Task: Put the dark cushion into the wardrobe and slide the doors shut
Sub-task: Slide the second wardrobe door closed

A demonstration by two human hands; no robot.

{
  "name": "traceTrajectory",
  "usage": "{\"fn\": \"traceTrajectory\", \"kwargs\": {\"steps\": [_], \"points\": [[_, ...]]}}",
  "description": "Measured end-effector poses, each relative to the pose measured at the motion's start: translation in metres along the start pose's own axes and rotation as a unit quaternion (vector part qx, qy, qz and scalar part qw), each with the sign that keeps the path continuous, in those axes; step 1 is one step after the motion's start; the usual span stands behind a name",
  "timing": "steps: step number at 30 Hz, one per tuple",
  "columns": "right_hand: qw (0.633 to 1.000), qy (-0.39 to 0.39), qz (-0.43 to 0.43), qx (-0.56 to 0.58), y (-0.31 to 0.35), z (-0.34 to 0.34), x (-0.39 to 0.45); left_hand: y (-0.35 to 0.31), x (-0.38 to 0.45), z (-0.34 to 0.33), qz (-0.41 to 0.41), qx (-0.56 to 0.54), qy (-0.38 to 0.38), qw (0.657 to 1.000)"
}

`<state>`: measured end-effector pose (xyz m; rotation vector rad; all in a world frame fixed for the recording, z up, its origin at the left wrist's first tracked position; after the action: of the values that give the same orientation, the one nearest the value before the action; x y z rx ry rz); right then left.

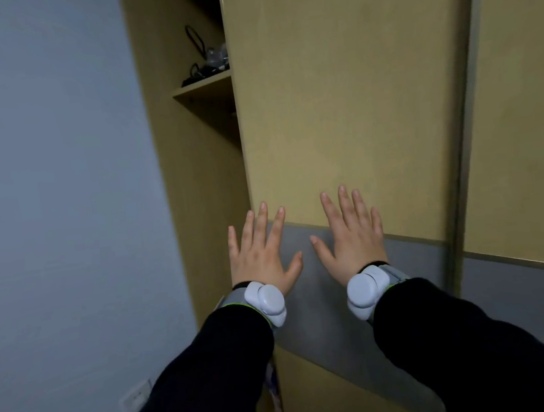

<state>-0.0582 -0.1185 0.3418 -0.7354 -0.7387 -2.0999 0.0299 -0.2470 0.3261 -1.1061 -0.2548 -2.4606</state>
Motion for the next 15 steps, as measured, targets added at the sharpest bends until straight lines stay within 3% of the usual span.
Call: {"fn": "traceTrajectory", "kwargs": {"steps": [10,15], "points": [[0.997,0.022,0.074,0.01,0.034,-0.117,0.124,0.078,0.073,-0.1,0.047,0.019,0.019,0.999],[0.994,0.009,0.102,-0.029,0.038,-0.145,0.151,0.109,0.091,-0.133,0.061,-0.012,0.046,0.997]]}}
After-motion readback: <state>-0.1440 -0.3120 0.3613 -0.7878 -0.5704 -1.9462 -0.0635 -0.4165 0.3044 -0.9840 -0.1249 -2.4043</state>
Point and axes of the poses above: each hand's wrist, its own x-axis towards the middle knuckle, its own z-axis out of the back of the hand, y = z × x, the point moved 4 cm from there along x, towards the middle knuckle, and after that the axes turned 5 degrees about x, right-handed, at the moved point
